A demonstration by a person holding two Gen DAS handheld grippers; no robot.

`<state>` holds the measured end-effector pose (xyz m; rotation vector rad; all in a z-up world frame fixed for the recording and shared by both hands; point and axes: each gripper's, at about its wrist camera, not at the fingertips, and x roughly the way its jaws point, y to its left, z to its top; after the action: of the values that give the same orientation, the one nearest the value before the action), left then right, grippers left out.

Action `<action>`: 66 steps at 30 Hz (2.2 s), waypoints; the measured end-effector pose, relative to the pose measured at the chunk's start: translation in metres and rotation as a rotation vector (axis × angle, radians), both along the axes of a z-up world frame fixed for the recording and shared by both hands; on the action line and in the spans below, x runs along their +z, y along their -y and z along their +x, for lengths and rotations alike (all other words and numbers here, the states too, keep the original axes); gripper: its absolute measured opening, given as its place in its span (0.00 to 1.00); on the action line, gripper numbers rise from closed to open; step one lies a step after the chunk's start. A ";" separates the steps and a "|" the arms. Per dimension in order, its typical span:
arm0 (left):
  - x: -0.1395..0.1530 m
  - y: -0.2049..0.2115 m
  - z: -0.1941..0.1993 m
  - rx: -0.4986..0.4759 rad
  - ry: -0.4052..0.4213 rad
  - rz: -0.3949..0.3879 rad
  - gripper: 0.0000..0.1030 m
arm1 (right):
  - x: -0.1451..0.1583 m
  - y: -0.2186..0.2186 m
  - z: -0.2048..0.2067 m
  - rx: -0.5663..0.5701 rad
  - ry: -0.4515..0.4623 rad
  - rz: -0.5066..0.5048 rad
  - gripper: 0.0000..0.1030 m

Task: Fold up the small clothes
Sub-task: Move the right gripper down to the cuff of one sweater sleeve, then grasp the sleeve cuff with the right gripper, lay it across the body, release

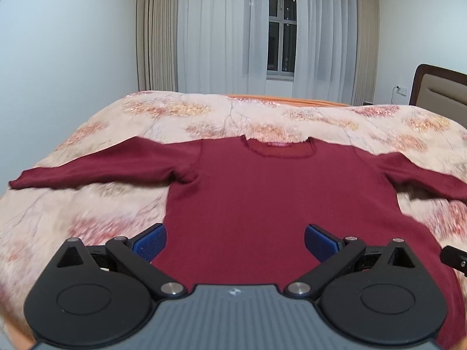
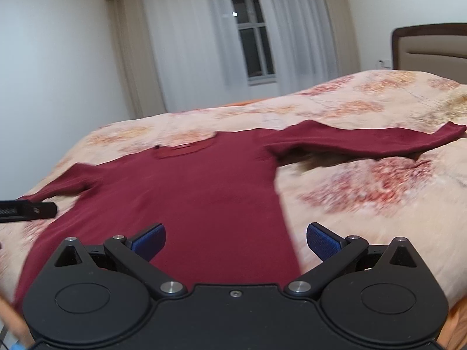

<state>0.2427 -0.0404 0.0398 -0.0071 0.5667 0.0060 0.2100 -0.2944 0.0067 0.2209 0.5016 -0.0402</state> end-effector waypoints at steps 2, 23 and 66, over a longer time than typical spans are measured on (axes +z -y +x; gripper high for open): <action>-0.003 0.007 0.016 -0.005 0.001 0.012 1.00 | -0.004 0.015 0.014 -0.024 -0.012 0.010 1.00; -0.056 0.068 0.146 -0.064 -0.045 0.106 1.00 | -0.026 0.158 0.116 -0.223 -0.060 -0.062 1.00; -0.017 0.003 0.155 -0.031 -0.092 -0.015 1.00 | 0.061 0.225 0.183 -0.427 0.146 -0.032 0.05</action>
<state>0.3977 -0.0437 0.0231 -0.0126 0.6591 -0.0281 0.3931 -0.5194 0.0674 0.2939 0.3014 -0.4457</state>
